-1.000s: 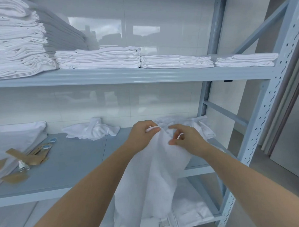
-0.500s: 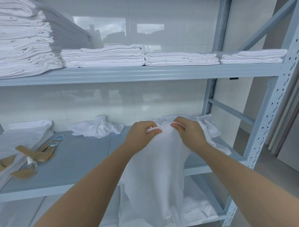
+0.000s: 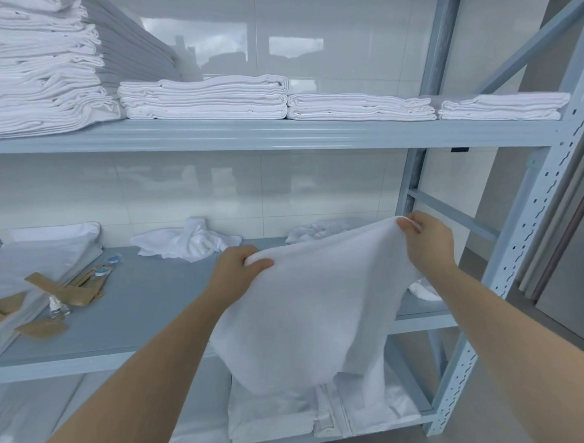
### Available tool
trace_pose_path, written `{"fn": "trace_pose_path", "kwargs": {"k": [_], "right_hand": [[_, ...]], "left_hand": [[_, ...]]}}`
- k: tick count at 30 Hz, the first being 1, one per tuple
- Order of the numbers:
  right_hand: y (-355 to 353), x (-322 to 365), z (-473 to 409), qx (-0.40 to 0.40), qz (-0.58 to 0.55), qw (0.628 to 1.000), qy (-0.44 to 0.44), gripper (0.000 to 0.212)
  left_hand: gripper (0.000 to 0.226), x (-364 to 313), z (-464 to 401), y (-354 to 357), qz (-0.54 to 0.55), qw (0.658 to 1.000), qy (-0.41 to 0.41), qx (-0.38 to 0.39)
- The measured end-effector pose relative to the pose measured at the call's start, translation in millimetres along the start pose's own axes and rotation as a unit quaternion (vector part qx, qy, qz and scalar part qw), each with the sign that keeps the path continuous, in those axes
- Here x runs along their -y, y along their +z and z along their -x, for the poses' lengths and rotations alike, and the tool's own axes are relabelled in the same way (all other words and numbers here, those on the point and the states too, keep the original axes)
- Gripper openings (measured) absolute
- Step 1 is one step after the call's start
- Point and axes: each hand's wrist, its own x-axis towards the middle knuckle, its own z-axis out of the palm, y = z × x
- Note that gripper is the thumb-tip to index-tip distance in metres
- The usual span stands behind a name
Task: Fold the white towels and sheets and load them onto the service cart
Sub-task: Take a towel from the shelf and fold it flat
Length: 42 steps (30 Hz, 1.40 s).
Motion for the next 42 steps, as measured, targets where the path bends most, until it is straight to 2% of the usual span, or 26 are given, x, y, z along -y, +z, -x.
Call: {"fn": "trace_pose_path", "kwargs": {"k": [5,9,12,14,18,22,28,31,33,37,42], "right_hand": [[15,24,19,0.053,-0.088,0.995,-0.017,0.021],[31,48,38,0.134,-0.166,0.975,-0.068,0.005],[41,54,47,0.233,-0.183,0.951,-0.083,0.028],[46,53,49,0.253,-0.170,0.949,-0.081,0.010],[50,51,50,0.223,-0.165,0.957,-0.080,0.027],[45,57,45,0.157,-0.183,0.968,-0.070,0.024],[27,73,33,0.092,-0.189,0.975,-0.073,0.014],[12,75,24,0.059,-0.202,0.977,-0.046,0.016],[2,70,18,0.035,-0.210,0.977,-0.019,0.018],[-9,47,14,0.010,-0.165,0.985,0.053,0.024],[-2,21,22,0.022,-0.180,0.975,0.128,0.012]], "left_hand": [[0.022,-58,-13,19,0.012,0.992,0.126,0.015],[0.021,-88,-20,38,0.029,0.989,0.134,0.048],[0.020,-97,-20,45,0.043,0.988,0.126,0.082],[0.019,-95,-17,45,0.052,0.988,0.122,0.084],[0.020,-81,-8,39,0.092,0.989,0.089,0.069],[0.037,-57,9,43,0.071,0.989,0.023,0.129],[0.031,-29,40,64,0.123,0.969,-0.074,0.199],[0.029,-13,53,78,0.107,0.967,-0.109,0.202],[0.024,-1,59,83,0.101,0.972,-0.123,0.173],[0.028,1,51,74,0.113,0.988,-0.091,0.053],[0.024,-47,19,61,0.092,0.995,0.017,0.044]]}}
